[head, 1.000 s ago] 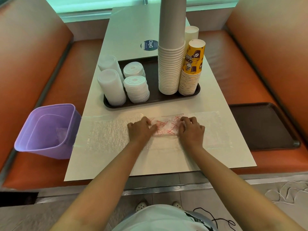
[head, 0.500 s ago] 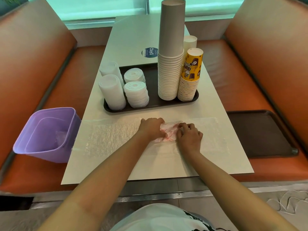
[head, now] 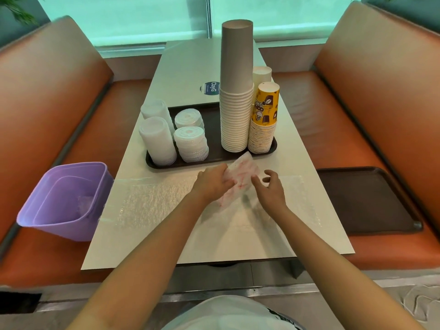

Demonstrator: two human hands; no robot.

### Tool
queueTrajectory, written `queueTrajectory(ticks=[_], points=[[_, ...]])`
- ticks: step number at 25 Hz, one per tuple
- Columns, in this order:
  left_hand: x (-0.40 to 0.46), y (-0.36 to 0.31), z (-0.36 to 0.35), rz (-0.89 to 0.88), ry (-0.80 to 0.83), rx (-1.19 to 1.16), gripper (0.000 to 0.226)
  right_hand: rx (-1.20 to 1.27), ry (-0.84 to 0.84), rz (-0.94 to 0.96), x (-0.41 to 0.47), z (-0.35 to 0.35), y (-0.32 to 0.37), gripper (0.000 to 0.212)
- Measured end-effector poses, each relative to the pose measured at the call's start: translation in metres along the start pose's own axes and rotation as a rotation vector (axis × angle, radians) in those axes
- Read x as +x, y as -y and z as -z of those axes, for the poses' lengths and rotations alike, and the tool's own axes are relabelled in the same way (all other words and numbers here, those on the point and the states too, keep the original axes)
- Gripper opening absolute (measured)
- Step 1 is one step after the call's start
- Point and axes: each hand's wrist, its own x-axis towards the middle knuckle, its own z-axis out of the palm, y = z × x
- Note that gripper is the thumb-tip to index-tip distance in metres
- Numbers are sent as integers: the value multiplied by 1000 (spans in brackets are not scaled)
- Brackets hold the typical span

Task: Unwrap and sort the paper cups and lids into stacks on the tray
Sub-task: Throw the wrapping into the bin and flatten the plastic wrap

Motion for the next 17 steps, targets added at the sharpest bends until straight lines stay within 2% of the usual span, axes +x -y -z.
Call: queueTrajectory(ticks=[3, 5, 7, 9, 11, 13, 15, 17], points=[[-10, -19, 2, -29, -51, -478, 38, 253, 158, -51, -4, 4, 19, 39], [-14, -29, 3, -77, -79, -677, 54, 389, 160, -69, -6, 5, 36, 36], [-20, -33, 4, -124, -72, -764, 55, 355, 52, -42, -5, 4, 48, 37], [-26, -30, 6, -103, -26, -808, 45, 284, -4, 39, -4, 0, 54, 32], [-34, -23, 12, -8, 48, -842, 43, 270, -6, 126, -7, -6, 59, 33], [-42, -11, 21, 95, 32, -900, 46, 266, 26, 221, -15, -15, 65, 46], [-53, 6, 32, 166, -90, -956, 48, 229, 179, 302, -27, -30, 69, 52], [-65, 22, 45, 200, -188, -967, 49, 225, 413, 294, -38, -48, 75, 43]])
